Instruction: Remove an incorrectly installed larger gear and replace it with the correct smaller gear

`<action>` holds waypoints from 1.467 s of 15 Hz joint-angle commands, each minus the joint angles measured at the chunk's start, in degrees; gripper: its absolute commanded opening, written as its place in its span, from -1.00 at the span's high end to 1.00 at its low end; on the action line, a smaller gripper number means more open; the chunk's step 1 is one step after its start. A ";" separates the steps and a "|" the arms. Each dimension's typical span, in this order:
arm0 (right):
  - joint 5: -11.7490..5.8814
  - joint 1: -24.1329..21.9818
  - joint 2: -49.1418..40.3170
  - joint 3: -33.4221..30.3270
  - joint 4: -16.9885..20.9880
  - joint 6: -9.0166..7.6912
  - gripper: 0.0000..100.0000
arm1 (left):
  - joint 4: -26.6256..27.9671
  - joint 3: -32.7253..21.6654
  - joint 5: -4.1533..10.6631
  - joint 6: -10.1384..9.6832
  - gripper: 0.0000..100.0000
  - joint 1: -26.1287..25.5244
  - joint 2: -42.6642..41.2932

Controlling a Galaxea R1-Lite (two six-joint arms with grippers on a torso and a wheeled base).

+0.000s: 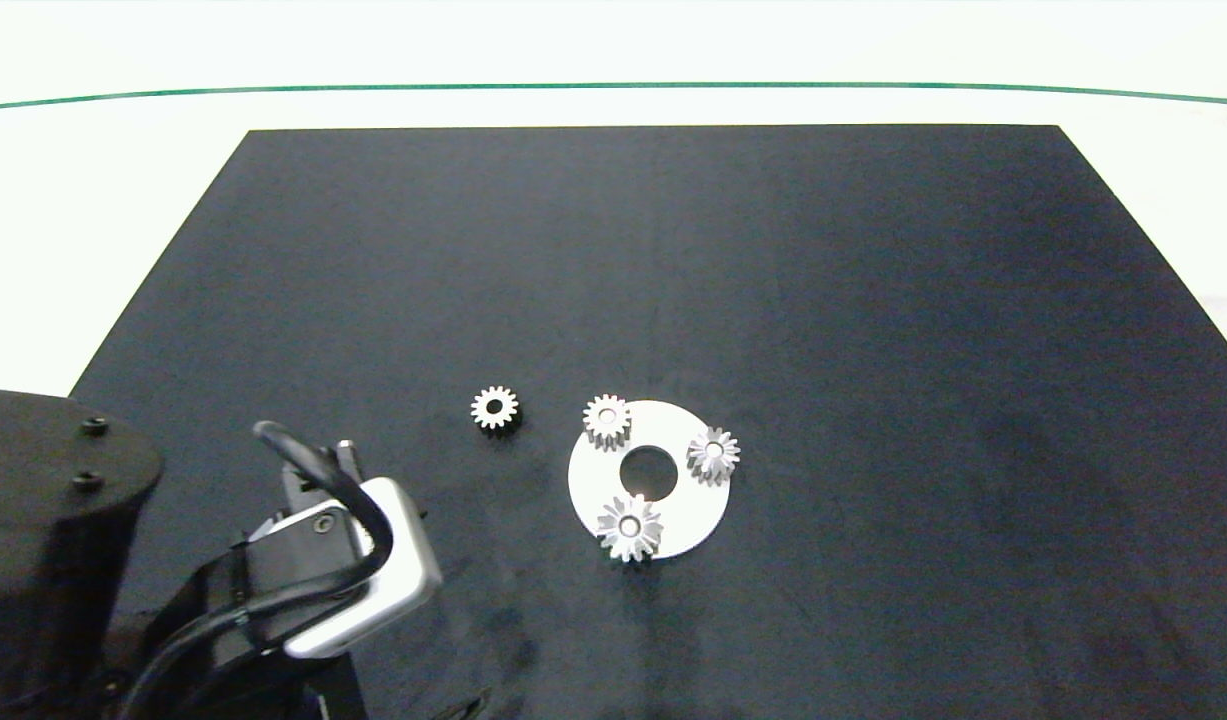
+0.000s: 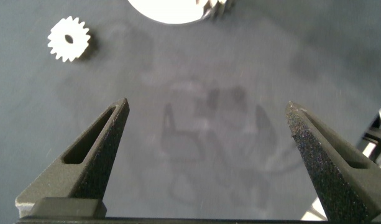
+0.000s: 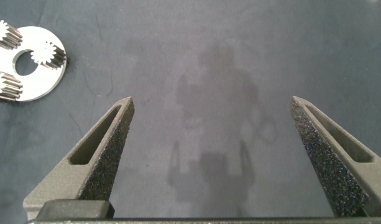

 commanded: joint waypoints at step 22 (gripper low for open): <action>0.02 0.11 -2.33 0.16 1.31 -0.48 -1.00 | -11.33 -14.59 2.42 -0.64 -1.00 -3.40 28.71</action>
